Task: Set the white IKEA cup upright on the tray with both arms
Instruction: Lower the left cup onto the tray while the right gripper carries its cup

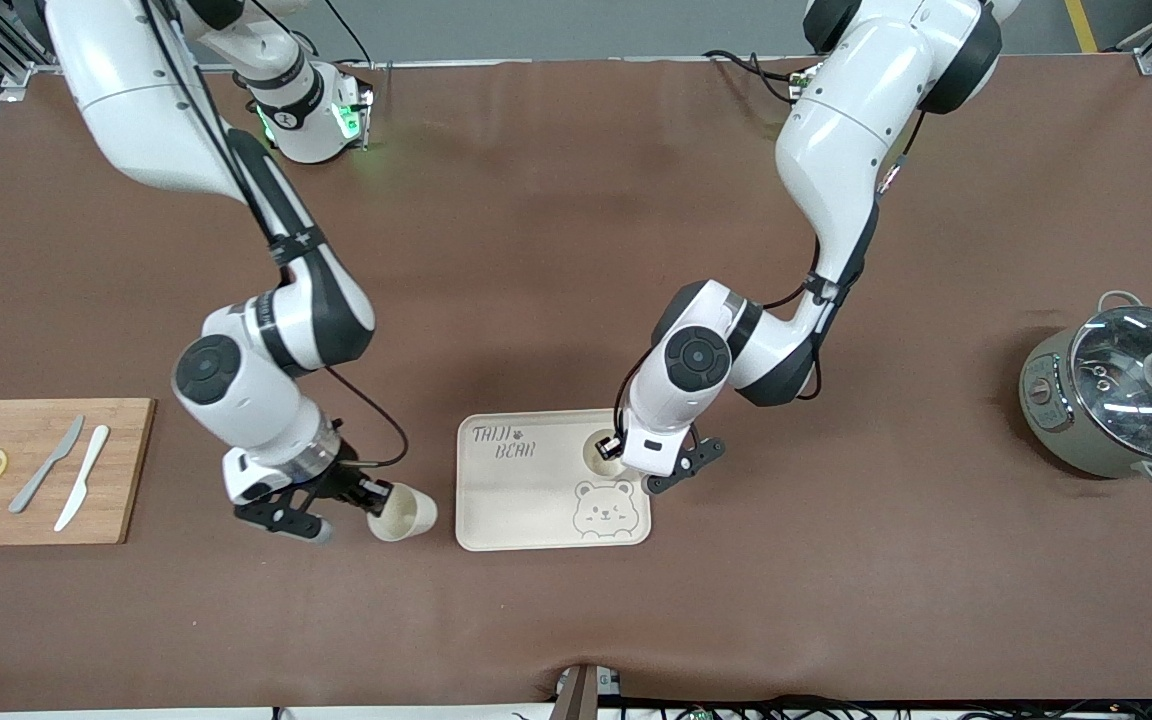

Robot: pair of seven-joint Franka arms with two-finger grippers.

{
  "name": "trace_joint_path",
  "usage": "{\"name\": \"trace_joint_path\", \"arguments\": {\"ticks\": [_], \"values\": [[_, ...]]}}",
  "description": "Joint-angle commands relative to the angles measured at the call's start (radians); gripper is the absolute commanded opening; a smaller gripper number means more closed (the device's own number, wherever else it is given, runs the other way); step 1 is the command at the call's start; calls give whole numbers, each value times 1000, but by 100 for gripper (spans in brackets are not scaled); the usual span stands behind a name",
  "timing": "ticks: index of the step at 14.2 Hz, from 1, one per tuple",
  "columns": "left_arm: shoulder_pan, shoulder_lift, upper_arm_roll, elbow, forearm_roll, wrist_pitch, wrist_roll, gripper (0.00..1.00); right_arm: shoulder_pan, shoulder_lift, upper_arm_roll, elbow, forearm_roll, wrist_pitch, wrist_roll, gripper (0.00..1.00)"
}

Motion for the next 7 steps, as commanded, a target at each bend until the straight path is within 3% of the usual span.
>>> {"name": "trace_joint_path", "arguments": {"ticks": [1,7], "values": [[1,-30,8,-6,-4,5,-23,51,45,12,-3,-9,-8,61,78,0],[1,-77,19,-4,5,3,-77,73,99,38,-4,-7,-9,65,88,0]]}}
